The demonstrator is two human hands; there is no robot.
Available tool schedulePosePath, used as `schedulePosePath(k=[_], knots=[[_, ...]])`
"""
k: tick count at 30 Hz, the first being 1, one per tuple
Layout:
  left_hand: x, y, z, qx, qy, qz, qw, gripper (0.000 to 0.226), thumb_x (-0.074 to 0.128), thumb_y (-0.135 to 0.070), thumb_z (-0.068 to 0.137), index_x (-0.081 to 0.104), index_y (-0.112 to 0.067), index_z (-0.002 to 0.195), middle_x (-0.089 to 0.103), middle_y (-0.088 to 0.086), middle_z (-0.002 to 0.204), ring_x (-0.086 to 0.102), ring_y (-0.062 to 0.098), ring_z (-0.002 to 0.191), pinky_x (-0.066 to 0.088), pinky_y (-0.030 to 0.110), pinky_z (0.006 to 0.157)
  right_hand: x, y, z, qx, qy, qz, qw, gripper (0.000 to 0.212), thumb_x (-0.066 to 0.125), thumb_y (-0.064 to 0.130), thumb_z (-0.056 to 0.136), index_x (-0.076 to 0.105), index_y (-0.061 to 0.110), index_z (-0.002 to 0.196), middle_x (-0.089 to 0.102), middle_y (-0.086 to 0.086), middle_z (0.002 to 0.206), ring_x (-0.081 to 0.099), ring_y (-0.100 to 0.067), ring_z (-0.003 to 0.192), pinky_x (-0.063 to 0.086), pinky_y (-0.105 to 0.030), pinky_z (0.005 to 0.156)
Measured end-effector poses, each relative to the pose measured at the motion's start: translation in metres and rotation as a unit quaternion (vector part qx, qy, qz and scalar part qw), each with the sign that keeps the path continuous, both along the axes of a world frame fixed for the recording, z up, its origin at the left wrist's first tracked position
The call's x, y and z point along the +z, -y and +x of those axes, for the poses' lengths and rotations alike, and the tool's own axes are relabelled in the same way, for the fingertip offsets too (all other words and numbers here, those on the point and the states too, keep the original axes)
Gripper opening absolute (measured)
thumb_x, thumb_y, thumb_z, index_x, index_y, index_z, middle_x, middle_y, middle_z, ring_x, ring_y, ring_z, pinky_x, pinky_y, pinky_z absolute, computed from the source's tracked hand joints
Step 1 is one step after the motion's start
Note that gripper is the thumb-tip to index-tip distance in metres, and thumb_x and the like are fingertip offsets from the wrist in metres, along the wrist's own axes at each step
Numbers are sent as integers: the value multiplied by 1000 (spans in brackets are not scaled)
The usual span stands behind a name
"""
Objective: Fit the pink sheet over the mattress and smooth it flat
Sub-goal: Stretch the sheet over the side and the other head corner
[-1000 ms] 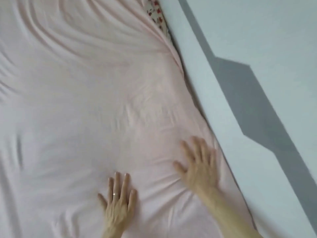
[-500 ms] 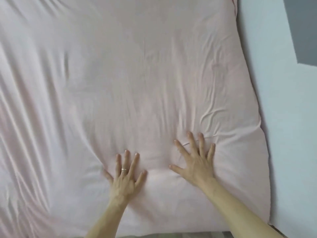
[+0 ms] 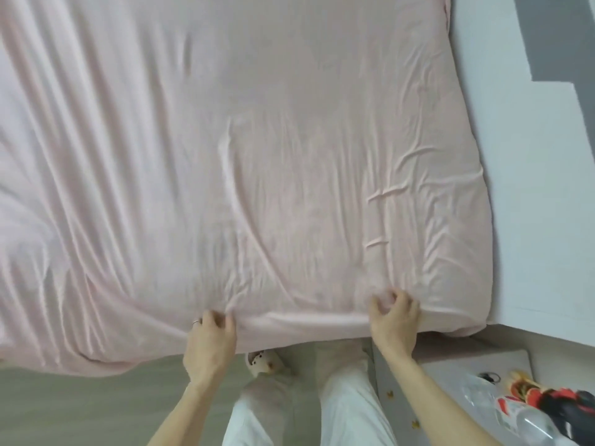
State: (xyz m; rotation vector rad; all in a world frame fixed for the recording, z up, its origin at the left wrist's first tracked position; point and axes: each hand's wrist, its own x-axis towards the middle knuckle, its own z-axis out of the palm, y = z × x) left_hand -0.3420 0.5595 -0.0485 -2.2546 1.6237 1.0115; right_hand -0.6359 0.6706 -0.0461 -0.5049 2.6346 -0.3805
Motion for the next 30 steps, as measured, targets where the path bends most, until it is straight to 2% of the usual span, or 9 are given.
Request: schedulePosePath(k=[2,4,6,8,11,16,21,25,30], knots=[[-7,-7,9,100,8,132,986,60,39,-67,86,61,-14,103,66,12,105,61,34,98,49,41,84,1,3,3,-273,91,-26,957,38,62,36,90,50,8,113,51,-15,121,59,-37,97,53,-47,84],[-20,-19,19,196,-46,195,960,80,37,-75,81,63,-4,108,68,16,105,63,37,99,52,42,83,5,-1,7,-490,183,-78,849,40,59,37,92,42,8,113,56,-16,105,61,-29,73,58,-44,71],[-32,-27,23,294,-121,197,927,69,44,-70,85,64,-5,98,68,9,95,65,36,93,54,39,71,3,-7,9,-546,249,-141,787,39,57,37,95,45,5,113,58,-13,87,57,-21,63,56,-36,61],[-41,-28,24,319,-157,163,920,47,49,-54,94,61,-9,92,70,4,91,67,32,89,50,35,67,2,-13,7,-511,263,-153,804,29,52,29,100,52,2,108,57,-11,77,55,-19,60,52,-32,58],[-50,-29,28,286,-156,112,939,30,48,-38,97,57,-12,86,74,1,85,70,27,81,53,42,78,5,-29,4,-412,216,-95,880,28,49,29,102,58,3,95,60,-12,74,59,-20,60,52,-32,53],[-50,-53,39,206,-99,28,973,35,46,-44,96,54,-18,75,70,-3,67,69,31,78,50,44,86,17,-64,5,-241,127,-54,961,37,44,35,101,54,6,80,62,-9,71,65,-20,53,54,-32,51],[-50,-64,37,201,-78,-6,977,36,40,-49,96,49,-21,76,69,7,76,67,36,83,46,43,82,12,-74,7,-218,127,-33,967,38,43,38,101,52,11,76,69,-12,71,65,-14,46,47,-25,43],[-45,-63,30,187,-45,-1,981,33,37,-47,97,49,-21,81,69,13,84,63,36,88,41,39,76,4,-83,4,-207,170,-25,963,39,45,39,101,55,11,77,66,-4,68,69,-15,52,59,-38,56],[-51,-66,-1,240,-91,87,962,42,33,-48,90,59,-15,94,71,6,85,69,32,80,54,46,88,6,-89,-31,-337,281,-109,892,19,59,35,96,60,17,101,64,-3,98,67,-21,69,59,-35,62]])
